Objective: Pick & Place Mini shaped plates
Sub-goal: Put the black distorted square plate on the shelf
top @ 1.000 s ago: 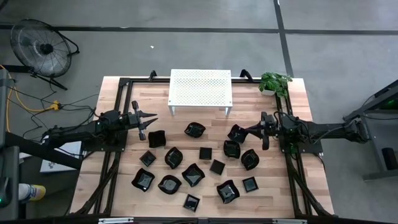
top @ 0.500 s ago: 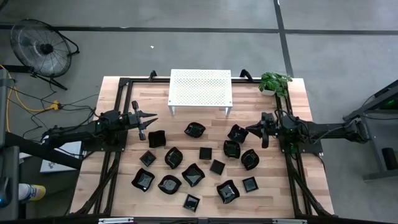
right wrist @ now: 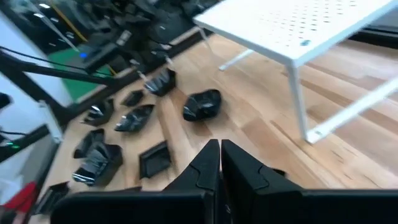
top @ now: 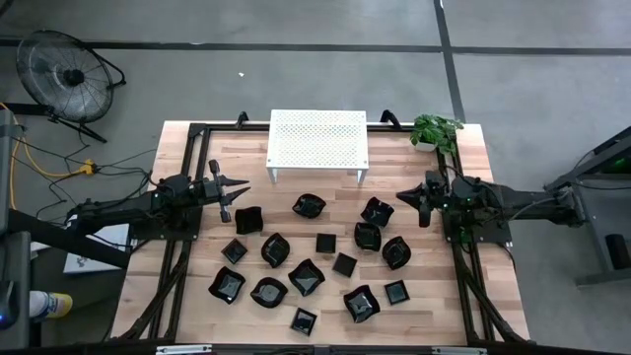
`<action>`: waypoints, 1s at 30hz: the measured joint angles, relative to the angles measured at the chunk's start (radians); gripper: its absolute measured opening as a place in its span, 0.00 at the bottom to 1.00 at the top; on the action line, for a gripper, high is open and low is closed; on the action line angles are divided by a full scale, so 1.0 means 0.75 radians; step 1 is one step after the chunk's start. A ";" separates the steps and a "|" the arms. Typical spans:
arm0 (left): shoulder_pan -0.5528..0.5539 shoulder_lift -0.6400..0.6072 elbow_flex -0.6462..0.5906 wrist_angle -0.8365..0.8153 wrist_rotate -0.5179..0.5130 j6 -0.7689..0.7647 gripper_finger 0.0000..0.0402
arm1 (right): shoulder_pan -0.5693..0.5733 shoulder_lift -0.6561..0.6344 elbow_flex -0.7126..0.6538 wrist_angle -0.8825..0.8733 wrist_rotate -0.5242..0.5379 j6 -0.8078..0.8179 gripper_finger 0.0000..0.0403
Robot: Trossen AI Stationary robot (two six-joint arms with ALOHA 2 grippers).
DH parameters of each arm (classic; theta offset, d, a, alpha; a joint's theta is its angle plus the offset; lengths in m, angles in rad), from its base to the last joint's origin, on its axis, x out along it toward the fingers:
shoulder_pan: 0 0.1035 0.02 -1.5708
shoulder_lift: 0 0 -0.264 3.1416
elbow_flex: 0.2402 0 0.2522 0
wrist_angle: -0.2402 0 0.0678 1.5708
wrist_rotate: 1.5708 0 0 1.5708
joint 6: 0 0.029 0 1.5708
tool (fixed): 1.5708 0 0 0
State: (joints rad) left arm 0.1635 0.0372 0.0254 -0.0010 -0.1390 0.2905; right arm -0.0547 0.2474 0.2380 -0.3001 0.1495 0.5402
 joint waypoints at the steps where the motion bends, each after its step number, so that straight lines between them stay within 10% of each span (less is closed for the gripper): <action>1: 0.000 0.000 0.000 -0.001 0.000 0.000 0.18 | 0.000 0.008 0.028 -0.050 0.014 0.019 0.03; 13: 0.000 0.000 0.000 0.000 0.000 0.000 0.18 | -0.001 0.263 0.200 -0.313 0.015 0.318 0.03; 30: 0.000 0.000 0.000 0.000 0.000 0.000 0.18 | -0.044 0.786 0.346 -0.313 -0.042 0.075 0.04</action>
State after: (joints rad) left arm 0.1632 0.0370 0.0251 -0.0013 -0.1390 0.2905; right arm -0.0874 0.8365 0.4979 -0.5349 0.1178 0.5967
